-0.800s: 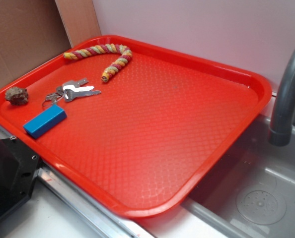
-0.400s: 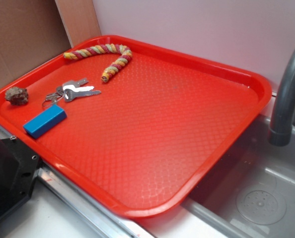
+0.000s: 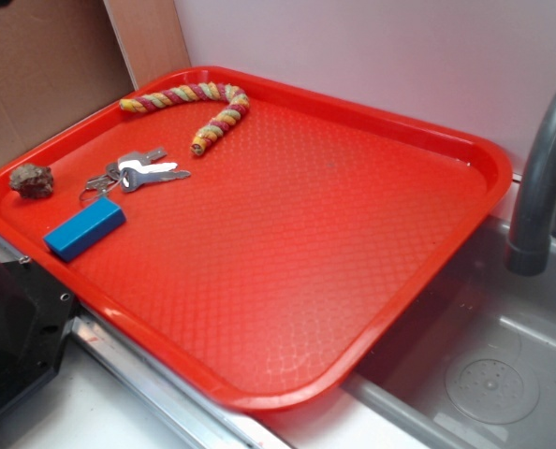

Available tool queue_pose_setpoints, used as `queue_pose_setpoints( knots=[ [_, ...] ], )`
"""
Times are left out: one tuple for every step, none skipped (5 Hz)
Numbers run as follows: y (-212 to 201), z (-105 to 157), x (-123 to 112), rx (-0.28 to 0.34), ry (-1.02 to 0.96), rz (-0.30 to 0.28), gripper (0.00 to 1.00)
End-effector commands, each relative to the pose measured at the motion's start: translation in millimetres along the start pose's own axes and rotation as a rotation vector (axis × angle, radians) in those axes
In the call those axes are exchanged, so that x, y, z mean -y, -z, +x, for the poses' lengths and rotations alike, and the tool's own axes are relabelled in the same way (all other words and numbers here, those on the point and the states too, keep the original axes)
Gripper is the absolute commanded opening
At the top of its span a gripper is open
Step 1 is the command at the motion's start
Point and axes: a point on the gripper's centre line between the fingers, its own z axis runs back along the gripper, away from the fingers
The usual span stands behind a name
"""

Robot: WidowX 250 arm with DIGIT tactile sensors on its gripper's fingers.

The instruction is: Grab the rock.

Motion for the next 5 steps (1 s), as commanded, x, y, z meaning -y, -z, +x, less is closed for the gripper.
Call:
queue_pose_setpoints(
  knots=[
    [45.3, 8.2, -55.9, 0.031, 0.085, 0.053, 1.00],
    [66.8, 12.6, -74.3, 0.032, 0.114, 0.075, 1.00],
    [89.3, 11.8, -89.8, 0.006, 0.129, 0.095, 1.00],
    [110.1, 8.4, -95.6, -0.033, 0.158, 0.122, 1.00],
    [131.5, 5.0, -105.7, -0.078, 0.178, 0.125, 1.00]
  ],
)
